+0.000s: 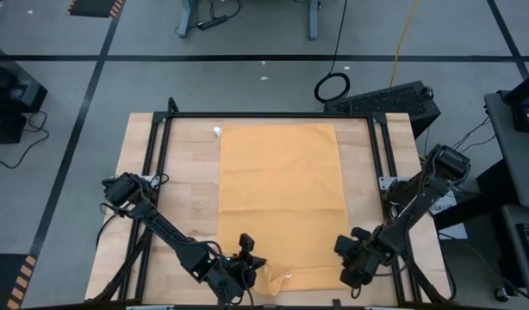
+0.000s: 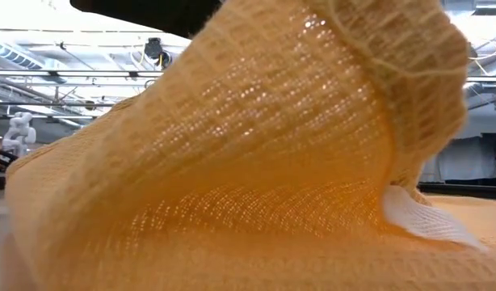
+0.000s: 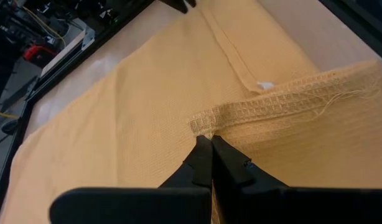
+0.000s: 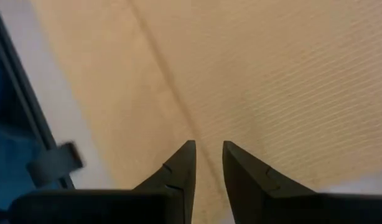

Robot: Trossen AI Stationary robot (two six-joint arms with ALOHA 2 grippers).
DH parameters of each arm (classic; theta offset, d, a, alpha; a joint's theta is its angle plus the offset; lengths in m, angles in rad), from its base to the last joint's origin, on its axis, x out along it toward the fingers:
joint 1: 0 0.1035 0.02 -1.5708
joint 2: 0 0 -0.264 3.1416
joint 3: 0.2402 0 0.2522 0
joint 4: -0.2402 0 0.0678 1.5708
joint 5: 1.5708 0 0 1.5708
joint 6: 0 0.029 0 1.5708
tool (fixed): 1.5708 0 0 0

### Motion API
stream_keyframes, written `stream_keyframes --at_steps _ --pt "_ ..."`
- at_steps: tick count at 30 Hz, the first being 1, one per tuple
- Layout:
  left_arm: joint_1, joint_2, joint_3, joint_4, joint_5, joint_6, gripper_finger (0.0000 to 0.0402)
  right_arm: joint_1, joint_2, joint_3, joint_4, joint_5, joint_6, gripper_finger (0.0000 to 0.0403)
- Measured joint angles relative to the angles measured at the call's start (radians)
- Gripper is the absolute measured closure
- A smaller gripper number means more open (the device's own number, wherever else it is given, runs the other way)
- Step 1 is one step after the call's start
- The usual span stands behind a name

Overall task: Roll towel
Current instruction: Fold the yellow towel

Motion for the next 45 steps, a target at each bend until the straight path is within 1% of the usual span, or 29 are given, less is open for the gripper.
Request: stream_keyframes --at_steps 5,7,8,9,11,12,13,14,17,18,19,21,23,25,27,32,35,39,42,45 --pt "-0.001 0.000 0.000 0.007 0.000 -0.002 0.0401 -0.090 -0.058 0.039 -0.116 0.006 -0.115 0.0332" --pt "-0.001 0.000 0.000 0.008 0.000 -0.002 0.0401 -0.133 -0.079 0.047 -0.182 0.050 -0.190 0.0332" --pt "-0.001 0.000 0.000 0.009 0.000 -0.002 0.0402 -0.159 -0.088 0.048 -0.223 0.108 -0.234 0.0332" --pt "-0.001 0.000 0.000 0.014 0.000 -0.002 0.0401 -0.189 -0.097 0.048 -0.272 0.204 -0.277 0.0332" --pt "-0.001 0.000 0.000 0.031 0.001 -0.002 0.0401 -0.248 -0.100 0.048 -0.358 0.458 -0.332 0.0332" --pt "-0.001 0.000 0.000 0.047 0.001 0.000 0.0402 -0.279 -0.100 0.047 -0.375 0.559 -0.353 0.0332" --pt "-0.001 0.000 0.000 0.063 0.001 0.005 0.0401 -0.312 -0.100 0.044 -0.369 0.626 -0.395 0.0332" --pt "-0.001 0.000 0.000 0.080 0.001 0.010 0.0401 -0.354 -0.100 0.042 -0.354 0.658 -0.451 0.0332" --pt "-0.006 0.000 0.000 0.115 0.001 0.045 0.0402 -0.500 -0.099 0.013 -0.227 0.676 -0.625 0.0340" --pt "-0.007 0.000 0.000 0.117 0.002 0.054 0.0401 -0.553 -0.099 -0.003 -0.172 0.667 -0.682 0.0346" --pt "-0.008 0.000 0.000 0.115 0.002 0.058 0.0402 -0.606 -0.099 -0.020 -0.111 0.635 -0.748 0.0354" --pt "-0.008 0.000 0.000 0.103 0.002 0.058 0.0402 -0.713 -0.098 -0.056 0.000 0.526 -0.880 0.0373" --pt "-0.008 0.000 0.000 0.099 0.002 0.058 0.0401 -0.817 -0.097 -0.082 0.064 0.434 -0.992 0.0392" --pt "-0.007 0.000 0.000 0.098 0.002 0.059 0.0402 -0.920 -0.097 -0.084 0.101 0.362 -1.078 0.0399" --pt "-0.002 0.000 0.000 0.100 0.002 0.059 0.0402 -1.022 -0.098 -0.083 0.104 0.281 -1.154 0.0397" --pt "0.017 0.000 0.000 0.109 0.002 0.058 0.0402 -1.288 -0.098 -0.083 0.127 0.134 -1.350 0.0401" --pt "0.029 0.000 0.000 0.108 0.018 0.058 0.0402 -1.429 -0.098 -0.083 0.163 0.025 -1.422 0.0402" --pt "0.038 0.000 0.000 0.109 0.031 0.062 0.0402 -1.579 -0.094 -0.083 0.199 -0.068 -1.450 0.0402" --pt "0.047 0.000 0.000 0.109 0.031 0.085 0.0401 -1.652 -0.067 -0.083 0.230 -0.141 -1.453 0.0402" --pt "0.060 0.000 0.000 0.109 0.031 0.095 0.0401 -1.694 -0.018 -0.083 0.277 -0.160 -1.456 0.0402"
